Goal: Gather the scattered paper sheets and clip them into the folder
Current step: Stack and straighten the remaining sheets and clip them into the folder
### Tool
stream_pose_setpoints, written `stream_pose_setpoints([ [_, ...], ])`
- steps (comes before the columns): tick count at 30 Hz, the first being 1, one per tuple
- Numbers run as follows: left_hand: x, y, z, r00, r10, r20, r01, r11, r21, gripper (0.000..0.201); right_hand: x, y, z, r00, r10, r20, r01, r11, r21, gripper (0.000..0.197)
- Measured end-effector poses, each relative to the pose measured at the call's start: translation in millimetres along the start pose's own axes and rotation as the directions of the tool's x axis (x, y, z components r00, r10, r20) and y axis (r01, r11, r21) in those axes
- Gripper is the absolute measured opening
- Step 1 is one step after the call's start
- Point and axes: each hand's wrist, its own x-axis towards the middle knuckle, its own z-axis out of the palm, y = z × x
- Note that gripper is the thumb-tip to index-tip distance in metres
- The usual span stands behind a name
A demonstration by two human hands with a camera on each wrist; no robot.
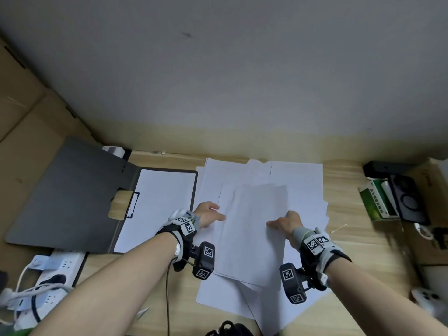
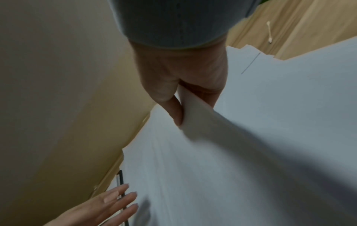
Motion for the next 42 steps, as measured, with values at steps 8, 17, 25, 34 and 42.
stream_pose_setpoints([
  [8, 11, -22, 25, 0.994, -0.105, -0.007, 0.106, 0.991, 0.078, 0.072, 6, 48, 21, 0.978, 0.058, 0.198, -0.063, 0.998, 0.018, 0.046],
  [17, 10, -11, -1, 0.997, -0.072, -0.010, 0.069, 0.982, -0.173, 0.045, -18, -11, 1, 0.940, -0.182, 0.287, 0.133, 0.974, 0.181, 0.026],
  [25, -24, 76, -58, 0.955, 0.230, -0.185, -0.290, 0.852, -0.436, 0.025, -43, -122, -19, 0.851, -0.483, 0.206, 0.346, 0.811, 0.471, 0.043],
  [34, -42, 60, -54, 0.906, 0.291, -0.306, -0.395, 0.841, -0.370, 0.036, -52, -94, 1, 0.843, -0.524, 0.122, 0.426, 0.789, 0.443, 0.030],
  [42, -54, 80, -50, 0.859, 0.385, -0.338, -0.485, 0.824, -0.292, 0.029, -60, -101, -3, 0.825, -0.563, 0.042, 0.456, 0.708, 0.539, 0.032],
])
